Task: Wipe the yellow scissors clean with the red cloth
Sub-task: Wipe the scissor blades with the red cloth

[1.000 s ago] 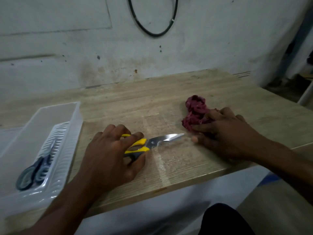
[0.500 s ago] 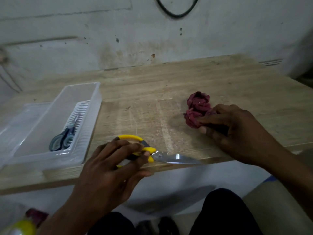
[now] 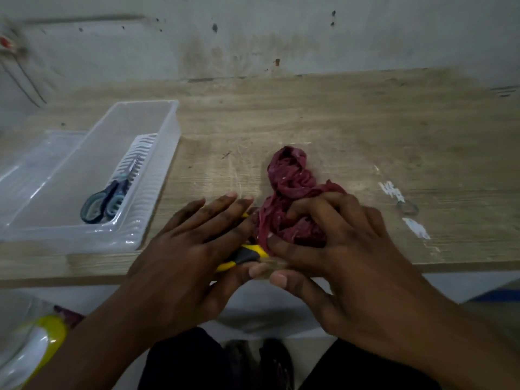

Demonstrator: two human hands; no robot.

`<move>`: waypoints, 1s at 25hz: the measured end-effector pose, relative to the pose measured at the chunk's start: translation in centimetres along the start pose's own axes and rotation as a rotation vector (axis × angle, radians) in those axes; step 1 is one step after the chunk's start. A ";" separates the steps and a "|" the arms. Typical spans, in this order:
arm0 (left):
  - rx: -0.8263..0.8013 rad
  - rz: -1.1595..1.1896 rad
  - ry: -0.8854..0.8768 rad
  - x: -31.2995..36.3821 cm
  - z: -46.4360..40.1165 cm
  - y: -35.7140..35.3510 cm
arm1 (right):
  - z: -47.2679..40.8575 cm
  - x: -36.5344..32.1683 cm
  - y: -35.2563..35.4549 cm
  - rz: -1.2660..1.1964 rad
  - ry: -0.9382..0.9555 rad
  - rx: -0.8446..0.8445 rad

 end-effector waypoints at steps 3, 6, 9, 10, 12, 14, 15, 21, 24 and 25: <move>-0.015 0.017 0.037 -0.2 0.0 -0.2 | 0.8 0.1 0.8 0.009 0.005 0.002; -0.034 0.021 0.046 -0.3 0.0 -0.3 | -0.1 -0.2 0.8 0.030 -0.002 -0.005; 0.014 0.031 0.061 -0.6 0.0 -0.1 | 0.3 0.8 0.4 0.070 -0.006 -0.016; 0.033 0.041 0.068 -0.7 0.0 0.0 | 1.0 1.9 0.9 0.086 -0.033 -0.011; 0.058 0.052 0.067 -0.6 0.1 0.0 | 2.9 4.2 1.9 0.146 -0.080 0.010; 0.081 0.047 0.064 -0.5 0.1 0.1 | 3.9 5.4 2.5 0.169 -0.093 0.063; 0.090 0.045 0.057 -0.5 0.1 0.2 | 4.0 6.0 3.1 0.153 -0.111 0.108; 0.068 0.001 0.060 -0.4 0.1 -0.2 | 1.1 2.3 3.2 -0.020 -0.156 0.304; 0.079 -0.017 0.066 -0.3 0.1 0.1 | 1.8 -0.9 0.0 0.179 -0.031 0.201; 0.095 -0.017 0.072 -0.3 0.1 0.3 | 2.0 -0.3 0.2 0.201 -0.022 0.188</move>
Point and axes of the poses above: each hand's wrist, its own z-axis away from the middle knuckle, its own y-axis out of the back of the hand, x = y × z, the point moved 10 cm from there along -z, towards the middle knuckle, and after that the axes turned 7 degrees about x, right-handed, at the moved point
